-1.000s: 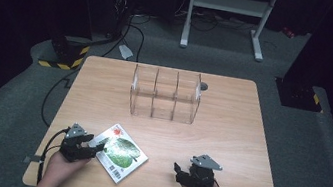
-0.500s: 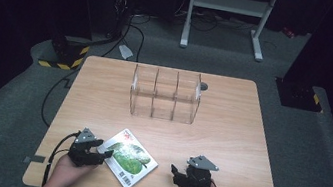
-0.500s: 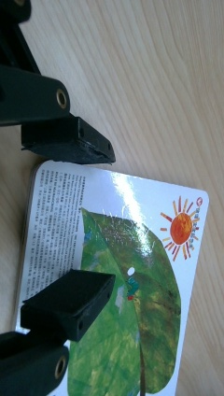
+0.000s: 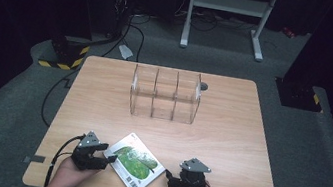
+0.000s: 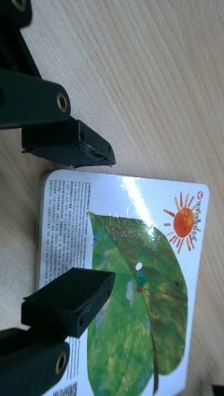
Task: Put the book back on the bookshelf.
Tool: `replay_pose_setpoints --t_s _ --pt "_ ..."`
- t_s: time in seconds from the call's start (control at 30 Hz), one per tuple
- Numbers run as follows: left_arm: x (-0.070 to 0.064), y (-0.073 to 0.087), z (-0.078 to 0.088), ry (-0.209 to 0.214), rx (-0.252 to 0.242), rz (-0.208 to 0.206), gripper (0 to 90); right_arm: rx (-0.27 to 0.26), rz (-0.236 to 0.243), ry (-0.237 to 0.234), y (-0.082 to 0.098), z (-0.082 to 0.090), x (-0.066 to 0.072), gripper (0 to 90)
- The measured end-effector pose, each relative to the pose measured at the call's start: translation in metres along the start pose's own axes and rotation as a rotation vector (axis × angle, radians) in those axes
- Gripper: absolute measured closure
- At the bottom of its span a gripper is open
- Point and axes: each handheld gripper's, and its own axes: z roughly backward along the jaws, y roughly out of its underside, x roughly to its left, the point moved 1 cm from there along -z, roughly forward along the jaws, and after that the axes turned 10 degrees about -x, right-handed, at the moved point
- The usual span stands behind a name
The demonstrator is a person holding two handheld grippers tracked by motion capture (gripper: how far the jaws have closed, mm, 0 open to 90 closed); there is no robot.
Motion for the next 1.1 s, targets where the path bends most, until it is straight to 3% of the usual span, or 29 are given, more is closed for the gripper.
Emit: replay_pose_setpoints --t_s 0.07,0.3,0.37,0.5,0.7,0.87,0.9,0.93,1.0,1.1 --pt "0.000 0.000 0.000 0.005 0.006 -0.001 39.7 0.012 0.032 -0.008 0.002 -0.003 0.005 25.3" --pt "-0.004 0.002 -0.004 0.018 0.033 -0.008 40.1 0.026 0.060 0.001 0.001 -0.008 0.012 27.2" --pt "-0.006 0.002 -0.006 0.027 0.032 -0.015 39.7 0.030 0.038 0.016 0.000 -0.008 0.013 27.7" --pt "-0.012 0.001 -0.011 0.029 0.021 -0.007 40.5 0.025 0.054 0.051 -0.004 -0.013 0.006 27.8" --pt "-0.019 0.001 -0.017 0.040 0.001 -0.008 41.7 0.024 0.022 0.112 -0.008 -0.016 -0.010 27.9" --pt "-0.019 0.002 -0.016 0.045 -0.002 -0.009 43.7 -0.001 0.006 0.089 -0.006 -0.004 -0.005 27.9" --pt "-0.018 0.002 -0.015 0.049 -0.001 -0.011 44.9 -0.026 0.006 0.061 -0.006 0.005 0.003 26.9" --pt "-0.018 0.002 -0.015 0.049 -0.001 -0.011 45.0 -0.026 0.006 0.061 -0.006 0.005 0.003 26.9" --pt "-0.018 0.002 -0.015 0.047 -0.004 -0.014 45.1 -0.049 -0.003 0.008 -0.006 0.011 0.015 25.0" --pt "-0.018 0.001 -0.015 0.045 -0.002 -0.021 45.2 -0.041 0.034 -0.020 -0.006 0.009 0.030 24.1"
